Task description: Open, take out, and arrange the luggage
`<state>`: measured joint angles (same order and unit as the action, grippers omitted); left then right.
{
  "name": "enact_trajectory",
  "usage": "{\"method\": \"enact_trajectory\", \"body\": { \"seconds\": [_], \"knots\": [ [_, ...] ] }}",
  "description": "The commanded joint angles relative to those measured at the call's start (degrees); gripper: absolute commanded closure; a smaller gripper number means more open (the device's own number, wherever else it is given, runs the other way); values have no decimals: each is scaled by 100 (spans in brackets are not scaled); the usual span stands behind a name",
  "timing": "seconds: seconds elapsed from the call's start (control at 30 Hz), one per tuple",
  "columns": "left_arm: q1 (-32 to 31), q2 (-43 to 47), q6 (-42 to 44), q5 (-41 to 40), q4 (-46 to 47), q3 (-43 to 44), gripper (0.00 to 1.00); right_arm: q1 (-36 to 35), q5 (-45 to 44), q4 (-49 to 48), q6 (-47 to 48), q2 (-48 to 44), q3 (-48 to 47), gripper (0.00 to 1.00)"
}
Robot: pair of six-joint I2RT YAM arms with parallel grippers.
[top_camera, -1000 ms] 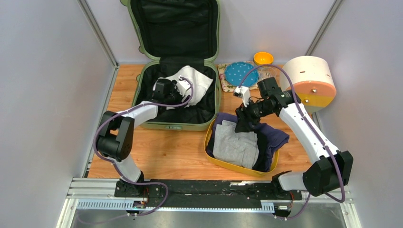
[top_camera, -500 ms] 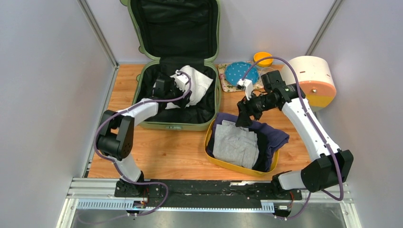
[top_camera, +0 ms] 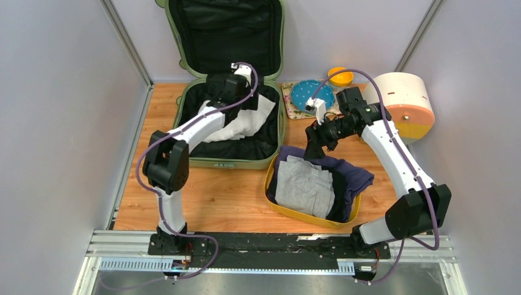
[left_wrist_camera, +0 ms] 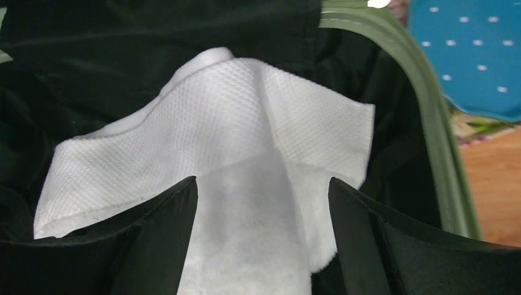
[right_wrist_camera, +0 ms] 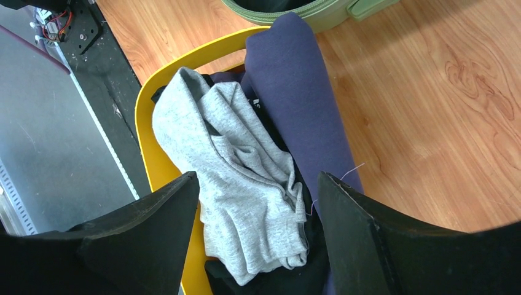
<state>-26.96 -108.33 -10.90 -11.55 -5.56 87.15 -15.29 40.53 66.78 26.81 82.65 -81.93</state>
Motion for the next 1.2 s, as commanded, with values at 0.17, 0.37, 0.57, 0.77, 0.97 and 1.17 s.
{"method": "enact_trajectory", "body": {
  "seconds": [0.17,0.37,0.57,0.77,0.97,1.17],
  "knots": [
    [-99,-1102,-467,-1604,-1043,830,14,122,7,-131,-9,40,-341,26],
    [103,-1164,-737,-2036,-1552,803,20,175,25,-131,9,58,-367,26],
    [595,-718,-1090,-483,-1300,382,75,184,60,-122,35,84,-429,27],
    [894,511,-388,1117,-8,-488,100,193,60,-122,26,76,-534,27],
    [1290,1340,-107,3114,241,-437,100,237,200,-323,-237,41,-657,27],
    [1299,2078,43,3853,-225,-568,100,281,288,-447,-465,111,-772,27]
  ]
}}
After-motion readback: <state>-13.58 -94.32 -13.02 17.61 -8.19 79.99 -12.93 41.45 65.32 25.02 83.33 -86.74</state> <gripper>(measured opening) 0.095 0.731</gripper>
